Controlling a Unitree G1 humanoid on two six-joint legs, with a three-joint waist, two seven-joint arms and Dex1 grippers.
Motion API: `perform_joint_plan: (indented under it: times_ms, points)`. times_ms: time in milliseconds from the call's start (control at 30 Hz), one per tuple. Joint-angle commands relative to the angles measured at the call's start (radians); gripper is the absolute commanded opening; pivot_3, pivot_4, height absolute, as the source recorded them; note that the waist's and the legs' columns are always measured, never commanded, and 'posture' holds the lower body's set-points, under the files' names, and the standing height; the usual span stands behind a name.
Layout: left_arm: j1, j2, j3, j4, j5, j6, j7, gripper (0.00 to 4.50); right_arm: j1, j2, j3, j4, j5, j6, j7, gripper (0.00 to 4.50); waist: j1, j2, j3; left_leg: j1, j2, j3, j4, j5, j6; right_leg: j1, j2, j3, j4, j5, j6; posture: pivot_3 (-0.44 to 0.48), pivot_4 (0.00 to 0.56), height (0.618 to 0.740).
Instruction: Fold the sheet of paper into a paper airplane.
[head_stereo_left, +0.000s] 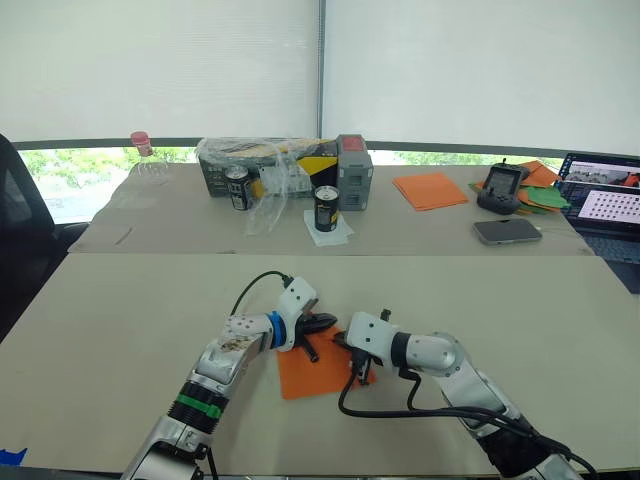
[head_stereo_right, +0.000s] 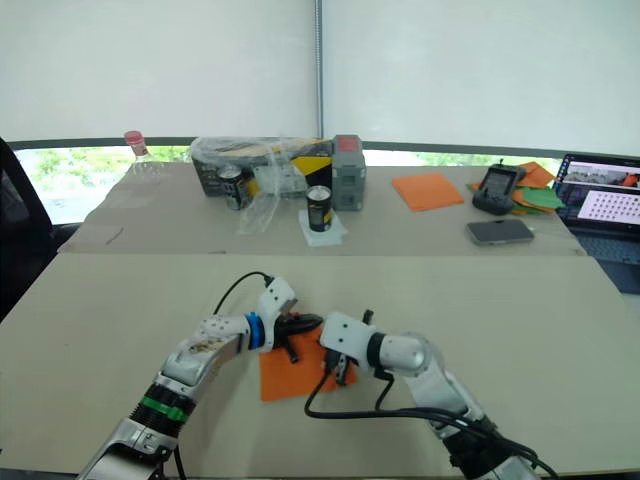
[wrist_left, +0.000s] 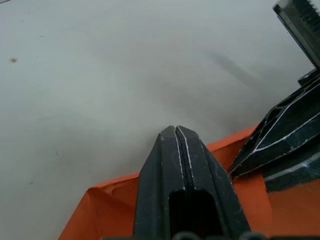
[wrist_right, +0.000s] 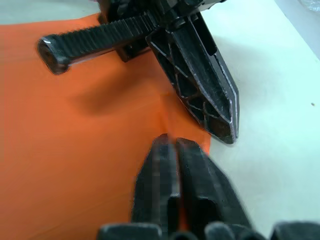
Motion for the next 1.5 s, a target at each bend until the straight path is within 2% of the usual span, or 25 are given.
perform_joint_plan:
  times_ms: [33,100,200,300,400,567,733,933,1367,1500]
  points:
    - [0.006,0.017,-0.009,0.027,0.028,0.002,-0.002,0.0,0.065,-0.025,-0.064,-0.102,0.125,0.131,0.067,1.91,0.0,0.0,0.0,0.0,0.0,0.0,0.0,0.0,0.0,0.0,0.0,0.0,0.0,0.0,0.0,0.0,0.15,0.74]
    - [0.006,0.017,-0.009,0.029,0.029,-0.002,-0.002,0.0,0.093,-0.019,-0.146,-0.153,0.219,0.188,0.069,2.58,0.0,0.0,0.0,0.0,0.0,0.0,0.0,0.0,0.0,0.0,0.0,0.0,0.0,0.0,0.0,0.0,0.15,0.74]
    - [0.01,0.017,-0.008,0.028,0.028,-0.005,0.0,0.0,0.104,-0.018,-0.247,-0.174,0.293,0.218,0.043,2.58,-0.001,0.0,0.0,0.0,0.0,0.0,0.0,0.0,0.0,0.0,0.0,0.0,0.0,0.0,0.0,0.0,0.15,0.74]
    - [0.017,0.017,-0.011,0.023,0.028,-0.007,0.001,0.0,0.079,-0.007,-0.269,-0.161,0.304,0.225,0.012,2.58,-0.002,0.0,0.0,0.0,0.0,0.0,0.0,0.0,0.0,0.0,0.0,0.0,0.001,0.0,0.0,0.0,0.15,0.74]
    - [0.029,0.017,-0.014,0.008,0.027,-0.005,0.002,0.0,0.036,0.02,-0.238,-0.117,0.272,0.222,-0.043,1.75,-0.002,0.0,0.0,0.0,0.0,-0.001,0.0,0.0,0.0,0.0,0.001,0.0,0.001,0.0,0.0,0.0,0.15,0.74]
    - [0.054,0.027,-0.012,-0.007,0.025,-0.008,-0.002,0.0,-0.024,0.062,-0.162,-0.023,0.213,0.222,-0.108,0.02,-0.001,0.0,0.0,0.0,0.0,0.0,0.0,0.0,0.0,-0.001,0.0,0.0,0.001,0.0,0.0,0.0,0.15,0.74]
    - [0.066,0.031,-0.015,-0.007,0.024,-0.011,-0.007,0.0,-0.052,0.119,-0.108,0.027,0.192,0.228,-0.143,0.02,-0.002,0.0,0.0,0.0,0.0,0.0,0.0,0.0,0.0,-0.001,0.0,0.0,0.001,0.0,0.0,0.0,0.15,0.74]
    - [0.067,0.032,-0.017,-0.008,0.025,-0.01,-0.012,0.0,-0.013,0.135,-0.06,0.042,0.164,0.266,-0.174,0.02,-0.002,0.0,0.0,0.0,0.0,0.0,0.0,0.0,0.0,-0.001,0.0,0.0,0.001,0.0,0.0,0.0,0.15,0.74]
    - [0.101,0.045,-0.008,-0.055,0.022,0.008,0.002,0.0,0.109,0.032,-0.094,-0.038,0.188,0.362,-0.161,0.02,0.0,-0.001,-0.006,0.001,0.0,0.0,0.0,0.0,0.0,0.001,0.0,0.0,0.0,0.0,0.0,0.0,0.15,0.74]
    - [0.116,0.051,0.0,-0.08,0.019,0.022,0.013,0.0,0.145,0.01,-0.161,-0.09,0.237,0.382,-0.162,0.02,0.004,-0.001,-0.007,0.001,0.0,-0.001,0.0,0.0,0.0,0.001,0.0,0.0,0.0,0.0,0.0,0.0,0.15,0.74]
